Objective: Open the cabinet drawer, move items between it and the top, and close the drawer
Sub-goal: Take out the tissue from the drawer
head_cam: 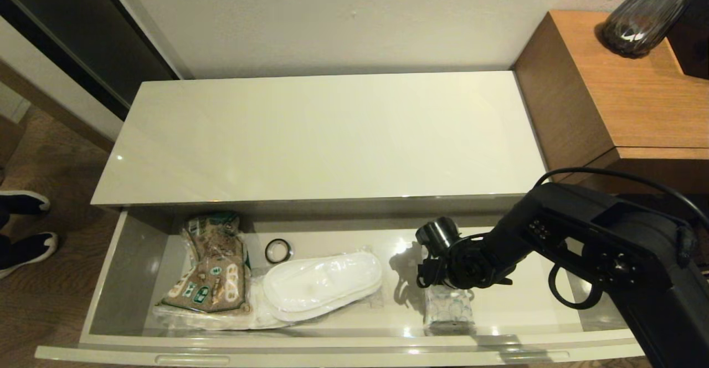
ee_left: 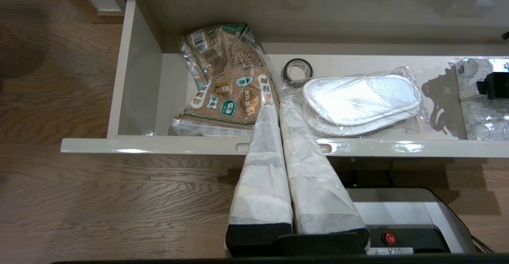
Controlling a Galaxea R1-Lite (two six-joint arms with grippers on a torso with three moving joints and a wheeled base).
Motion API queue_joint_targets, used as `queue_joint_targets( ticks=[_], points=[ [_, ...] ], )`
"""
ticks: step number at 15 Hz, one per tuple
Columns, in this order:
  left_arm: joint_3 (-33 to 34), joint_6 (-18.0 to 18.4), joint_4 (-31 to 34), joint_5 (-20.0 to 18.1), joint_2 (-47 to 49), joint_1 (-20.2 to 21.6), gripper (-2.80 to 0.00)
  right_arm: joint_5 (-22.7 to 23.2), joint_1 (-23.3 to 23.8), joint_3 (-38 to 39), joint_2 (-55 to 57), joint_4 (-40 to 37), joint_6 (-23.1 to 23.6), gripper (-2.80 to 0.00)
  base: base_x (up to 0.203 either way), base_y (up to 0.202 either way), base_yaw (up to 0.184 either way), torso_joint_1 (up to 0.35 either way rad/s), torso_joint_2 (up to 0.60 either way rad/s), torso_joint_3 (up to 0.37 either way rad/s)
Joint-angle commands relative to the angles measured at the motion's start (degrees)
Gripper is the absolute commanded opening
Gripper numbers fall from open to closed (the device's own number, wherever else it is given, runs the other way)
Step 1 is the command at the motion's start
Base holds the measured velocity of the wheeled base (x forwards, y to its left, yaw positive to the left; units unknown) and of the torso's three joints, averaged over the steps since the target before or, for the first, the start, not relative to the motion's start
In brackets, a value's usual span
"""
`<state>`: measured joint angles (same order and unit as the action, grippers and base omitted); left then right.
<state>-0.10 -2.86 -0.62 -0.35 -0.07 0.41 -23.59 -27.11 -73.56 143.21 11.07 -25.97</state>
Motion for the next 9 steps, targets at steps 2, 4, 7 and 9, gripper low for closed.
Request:
queue_joint_targets(
  ticks=[2,4,7,9],
  points=[
    [0.01,-0.12,0.0,0.0,0.07,0.02,-2.8,0.39,0.73,0.08,0.23,0.09,-0.14,0.0,0.0,0.0,0.0,0.0,0.0,0.0],
    [0.01,-0.04,0.0,0.0,0.07,0.02,-2.8,0.46,1.03,0.09,0.75,0.18,-0.14,0.0,0.0,0.0,0.0,0.0,0.0,0.0],
    [0.01,-0.04,0.0,0.0,0.07,0.02,-2.8,0.74,1.1,-0.01,1.02,0.18,-0.05,0.0,0.0,0.0,0.0,0.0,0.0,0.0],
    [0.01,-0.06,0.0,0.0,0.07,0.02,-2.8,0.74,1.01,0.29,1.37,0.18,-0.31,0.0,0.0,0.0,0.0,0.0,0.0,0.0]
  ],
)
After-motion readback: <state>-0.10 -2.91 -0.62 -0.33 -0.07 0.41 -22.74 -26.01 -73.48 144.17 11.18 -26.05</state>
